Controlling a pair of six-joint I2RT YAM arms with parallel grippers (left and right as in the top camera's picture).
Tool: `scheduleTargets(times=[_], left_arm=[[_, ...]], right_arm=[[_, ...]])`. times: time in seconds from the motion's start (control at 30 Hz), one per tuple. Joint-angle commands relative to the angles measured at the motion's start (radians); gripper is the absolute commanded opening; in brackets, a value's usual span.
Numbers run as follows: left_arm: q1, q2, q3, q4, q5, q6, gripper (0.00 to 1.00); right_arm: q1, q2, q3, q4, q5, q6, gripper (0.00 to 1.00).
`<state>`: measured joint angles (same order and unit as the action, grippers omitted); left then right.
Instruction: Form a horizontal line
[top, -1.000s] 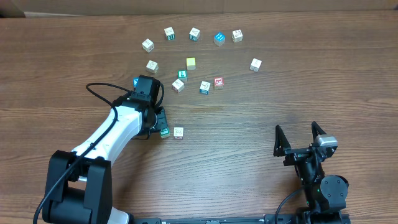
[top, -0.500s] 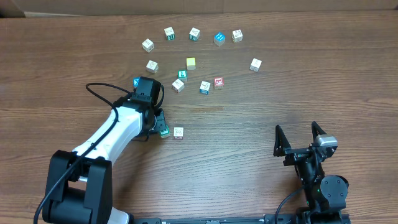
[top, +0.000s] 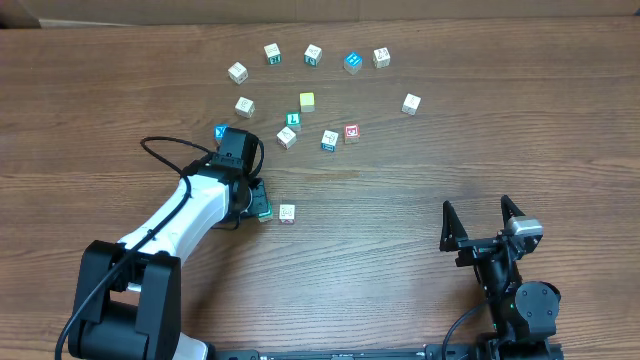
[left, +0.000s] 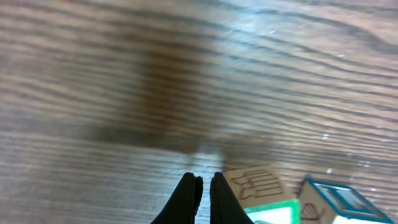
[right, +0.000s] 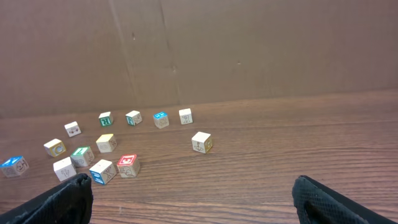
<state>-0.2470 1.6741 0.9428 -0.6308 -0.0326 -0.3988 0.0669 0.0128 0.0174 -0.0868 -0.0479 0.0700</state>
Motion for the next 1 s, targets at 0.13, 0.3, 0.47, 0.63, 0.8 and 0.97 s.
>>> scheduleTargets(times=[0.13, 0.3, 0.47, 0.63, 0.8, 0.97], left_arm=[[-0.005, 0.008, -0.01, 0.019, 0.037, 0.063, 0.06], [-0.005, 0.008, -0.01, 0.019, 0.037, 0.063, 0.04], [-0.005, 0.008, -0.01, 0.025, 0.066, 0.106, 0.04], [-0.005, 0.008, -0.01, 0.026, 0.086, 0.119, 0.04], [-0.005, 0.008, -0.01, 0.022, 0.093, 0.119, 0.04], [-0.005, 0.008, -0.01, 0.003, 0.111, 0.114, 0.04]], right_arm=[[0.006, -0.01, -0.01, 0.006, 0.001, -0.008, 1.0], [0.006, -0.01, -0.01, 0.006, 0.001, -0.008, 1.0], [0.006, -0.01, -0.01, 0.006, 0.001, -0.008, 1.0], [0.006, -0.01, -0.01, 0.006, 0.001, -0.008, 1.0], [0.006, -0.01, -0.01, 0.006, 0.001, -0.008, 1.0], [0.006, -0.01, -0.01, 0.006, 0.001, -0.008, 1.0]])
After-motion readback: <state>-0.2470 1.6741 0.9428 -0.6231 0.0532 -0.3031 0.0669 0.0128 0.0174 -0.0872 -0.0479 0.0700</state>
